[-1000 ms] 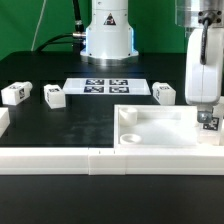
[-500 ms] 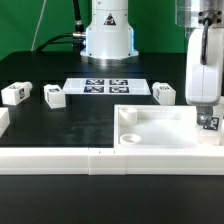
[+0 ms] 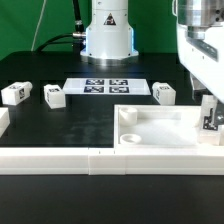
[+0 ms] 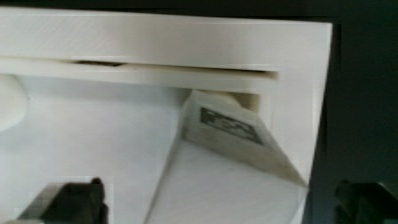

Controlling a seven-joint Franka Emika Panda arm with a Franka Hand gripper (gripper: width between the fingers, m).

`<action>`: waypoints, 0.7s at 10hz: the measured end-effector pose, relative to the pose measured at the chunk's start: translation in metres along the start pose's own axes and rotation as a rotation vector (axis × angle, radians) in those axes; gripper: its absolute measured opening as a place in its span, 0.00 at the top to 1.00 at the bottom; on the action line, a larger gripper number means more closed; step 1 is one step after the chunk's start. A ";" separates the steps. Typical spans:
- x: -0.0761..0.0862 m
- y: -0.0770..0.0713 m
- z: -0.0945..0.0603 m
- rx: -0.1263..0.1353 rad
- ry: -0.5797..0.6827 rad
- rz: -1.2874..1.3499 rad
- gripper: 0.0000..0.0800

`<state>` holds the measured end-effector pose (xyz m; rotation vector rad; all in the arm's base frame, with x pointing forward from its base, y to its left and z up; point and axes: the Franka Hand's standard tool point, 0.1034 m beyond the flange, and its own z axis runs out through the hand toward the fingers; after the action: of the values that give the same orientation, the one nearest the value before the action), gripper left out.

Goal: Assemble one leg

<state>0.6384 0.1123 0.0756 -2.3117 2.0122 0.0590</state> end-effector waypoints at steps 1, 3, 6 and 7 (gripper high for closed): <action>-0.002 -0.001 0.000 0.000 0.002 -0.149 0.19; -0.006 0.000 0.001 -0.002 0.000 -0.330 0.19; -0.003 -0.001 0.001 -0.006 0.009 -0.582 0.19; -0.003 -0.001 0.001 -0.008 0.010 -0.670 0.19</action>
Offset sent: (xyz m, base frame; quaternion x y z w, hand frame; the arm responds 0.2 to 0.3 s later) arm 0.0053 0.0062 -0.0003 -0.0110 -0.0215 -0.2961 0.9548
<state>0.6386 0.1154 0.0751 -2.8490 1.1417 0.0130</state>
